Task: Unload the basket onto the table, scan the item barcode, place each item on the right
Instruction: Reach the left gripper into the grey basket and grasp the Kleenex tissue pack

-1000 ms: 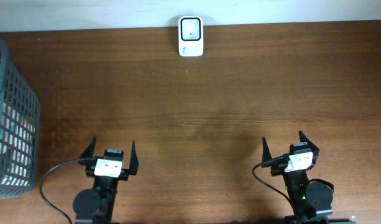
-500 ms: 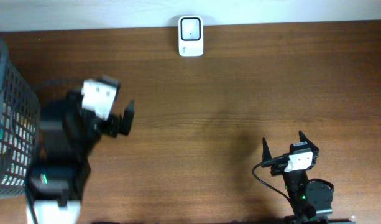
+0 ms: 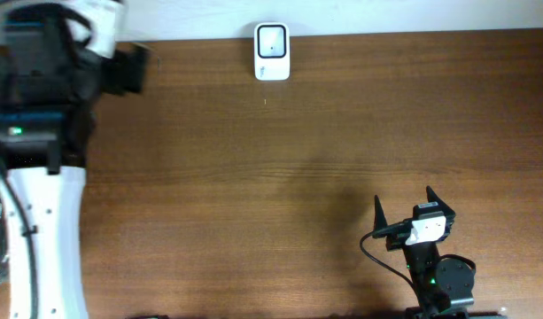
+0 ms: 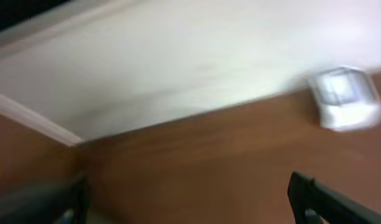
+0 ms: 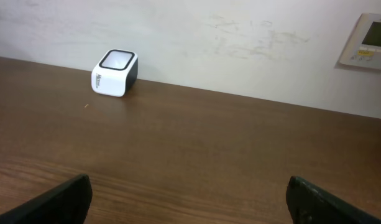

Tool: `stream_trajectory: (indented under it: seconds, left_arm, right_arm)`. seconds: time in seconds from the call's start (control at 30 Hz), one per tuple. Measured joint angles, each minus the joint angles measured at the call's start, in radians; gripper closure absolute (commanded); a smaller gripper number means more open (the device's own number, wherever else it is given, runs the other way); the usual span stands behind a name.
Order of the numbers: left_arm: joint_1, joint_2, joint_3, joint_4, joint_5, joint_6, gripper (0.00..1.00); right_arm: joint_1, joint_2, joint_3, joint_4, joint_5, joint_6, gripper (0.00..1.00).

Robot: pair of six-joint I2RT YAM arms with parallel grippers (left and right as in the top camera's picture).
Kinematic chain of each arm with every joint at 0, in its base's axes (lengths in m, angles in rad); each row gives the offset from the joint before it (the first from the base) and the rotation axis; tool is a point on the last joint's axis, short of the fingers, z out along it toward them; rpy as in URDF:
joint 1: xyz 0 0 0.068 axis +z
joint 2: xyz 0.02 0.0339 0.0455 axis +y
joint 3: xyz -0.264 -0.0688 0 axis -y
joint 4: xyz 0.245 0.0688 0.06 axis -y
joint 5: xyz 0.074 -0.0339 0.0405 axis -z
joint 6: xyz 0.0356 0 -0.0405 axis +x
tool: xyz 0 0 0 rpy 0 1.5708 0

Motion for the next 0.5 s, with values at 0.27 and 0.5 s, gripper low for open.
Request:
stream_trajectory:
  seconds: [0.27, 0.5]
  left_arm:
    - [0.468, 0.013, 0.002, 0.14, -0.08, -0.129, 0.01]
    - [0.661, 0.183, 0.006, 0.018, -0.08, -0.183, 0.06]
  right_arm:
    - [0.0, 0.0, 0.0, 0.0, 0.0, 0.0, 0.01]
    - [0.0, 0.0, 0.0, 0.0, 0.0, 0.001, 0.01]
